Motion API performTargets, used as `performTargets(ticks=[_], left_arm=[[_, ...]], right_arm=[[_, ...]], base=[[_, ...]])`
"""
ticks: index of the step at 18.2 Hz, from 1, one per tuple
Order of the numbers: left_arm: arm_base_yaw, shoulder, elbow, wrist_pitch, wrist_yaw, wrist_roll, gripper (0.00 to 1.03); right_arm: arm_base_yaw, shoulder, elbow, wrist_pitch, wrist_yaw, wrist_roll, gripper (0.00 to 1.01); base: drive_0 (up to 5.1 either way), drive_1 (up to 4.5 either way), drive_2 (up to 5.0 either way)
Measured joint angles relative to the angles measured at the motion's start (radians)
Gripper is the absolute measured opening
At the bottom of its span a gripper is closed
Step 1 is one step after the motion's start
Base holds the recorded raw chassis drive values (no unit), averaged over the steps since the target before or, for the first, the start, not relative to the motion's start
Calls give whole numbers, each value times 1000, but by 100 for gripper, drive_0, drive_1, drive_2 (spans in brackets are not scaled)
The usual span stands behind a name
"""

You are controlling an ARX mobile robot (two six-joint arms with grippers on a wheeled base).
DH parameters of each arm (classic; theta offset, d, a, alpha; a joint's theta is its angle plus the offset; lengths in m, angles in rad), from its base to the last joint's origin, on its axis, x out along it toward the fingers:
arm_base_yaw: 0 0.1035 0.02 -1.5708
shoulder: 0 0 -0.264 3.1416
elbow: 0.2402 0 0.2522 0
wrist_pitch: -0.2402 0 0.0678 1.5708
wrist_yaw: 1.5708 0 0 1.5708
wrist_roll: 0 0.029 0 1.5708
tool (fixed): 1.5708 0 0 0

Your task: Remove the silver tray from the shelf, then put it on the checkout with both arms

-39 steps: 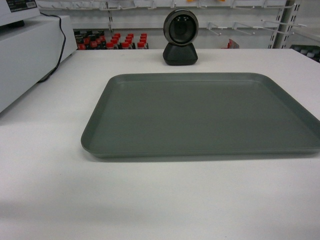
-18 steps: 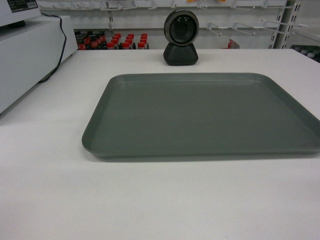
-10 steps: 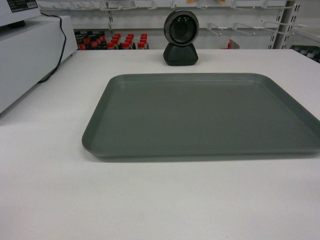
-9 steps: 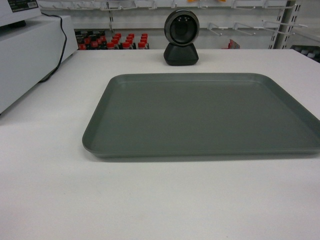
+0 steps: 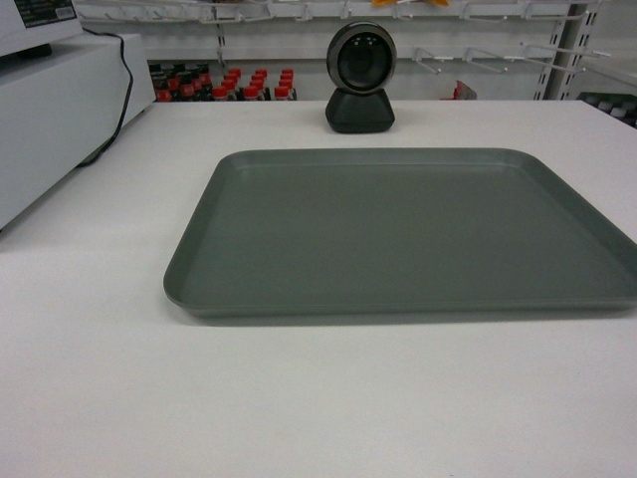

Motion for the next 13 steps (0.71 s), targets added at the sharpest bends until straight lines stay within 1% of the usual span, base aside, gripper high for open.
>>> performTargets(ticks=[1,2,3,7,10,11,12,13], left_arm=[[0,0,0,1,0,0,2],[0,0,0,0,0,0,4],[0,0,0,0,0,0,13],[0,0,0,0,0,0,55],[0,0,0,0,0,0,83],[0,0,0,0,0,0,94],[0,0,0,0,0,1,100],[0,0,0,0,0,1,97]], right_arm=[[0,0,0,0,0,-1,3],[0,0,0,0,0,-1,12],[0,0,0,0,0,0,22],[0,0,0,0,0,0,64],[0,0,0,0,0,0,93],[0,0,0,0,0,0,100],[0,0,0,0,0,0,97],[0,0,0,0,0,0,98]], base=[[0,0,0],[0,0,0],[0,0,0],[0,0,0],[0,0,0],[0,0,0],[0,0,0],[0,0,0]])
